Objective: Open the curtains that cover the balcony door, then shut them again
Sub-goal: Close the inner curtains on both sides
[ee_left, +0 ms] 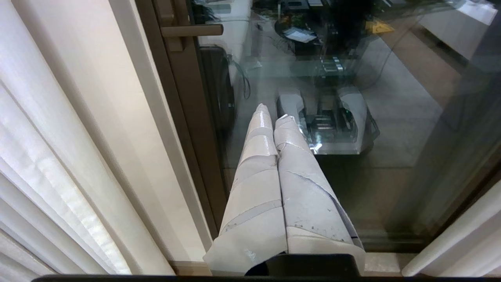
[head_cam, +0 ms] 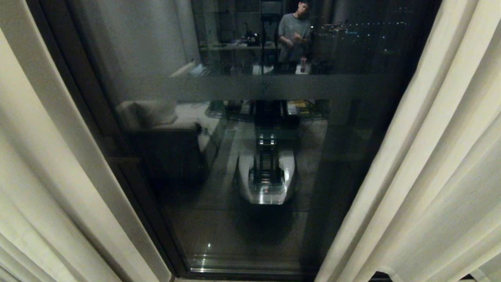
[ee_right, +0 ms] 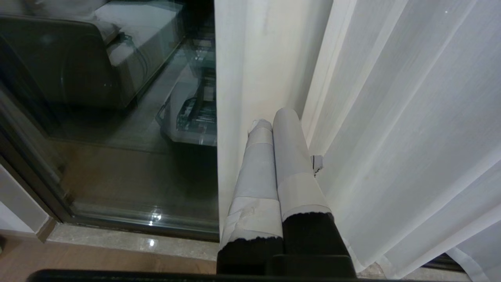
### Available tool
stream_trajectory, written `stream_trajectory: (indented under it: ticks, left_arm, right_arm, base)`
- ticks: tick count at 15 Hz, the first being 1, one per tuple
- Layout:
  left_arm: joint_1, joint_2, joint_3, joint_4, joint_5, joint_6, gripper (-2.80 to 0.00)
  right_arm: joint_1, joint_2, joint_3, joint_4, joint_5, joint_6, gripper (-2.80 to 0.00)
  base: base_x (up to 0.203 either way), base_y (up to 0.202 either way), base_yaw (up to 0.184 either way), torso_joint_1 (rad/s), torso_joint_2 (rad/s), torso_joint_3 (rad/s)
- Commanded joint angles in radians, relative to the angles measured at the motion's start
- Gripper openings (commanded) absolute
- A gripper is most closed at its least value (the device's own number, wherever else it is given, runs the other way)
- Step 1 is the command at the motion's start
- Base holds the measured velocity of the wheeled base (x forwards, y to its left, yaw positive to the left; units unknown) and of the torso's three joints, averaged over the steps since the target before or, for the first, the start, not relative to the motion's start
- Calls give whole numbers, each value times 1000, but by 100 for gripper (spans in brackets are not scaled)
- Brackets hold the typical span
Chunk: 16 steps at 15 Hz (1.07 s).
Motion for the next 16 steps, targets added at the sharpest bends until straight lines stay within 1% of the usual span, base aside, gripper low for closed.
stream_trajectory:
  ticks: [1,16]
  left_arm:
    - [0,0,0,1,1,0,-280]
    - [0,0,0,0,1,0,-280]
  right_arm:
    - [0,1,0,0,1,-1,-280]
    - [0,0,0,0,1,0,-280]
  base:
    - [0,0,0,0,0,0]
    - [0,0,0,0,0,0]
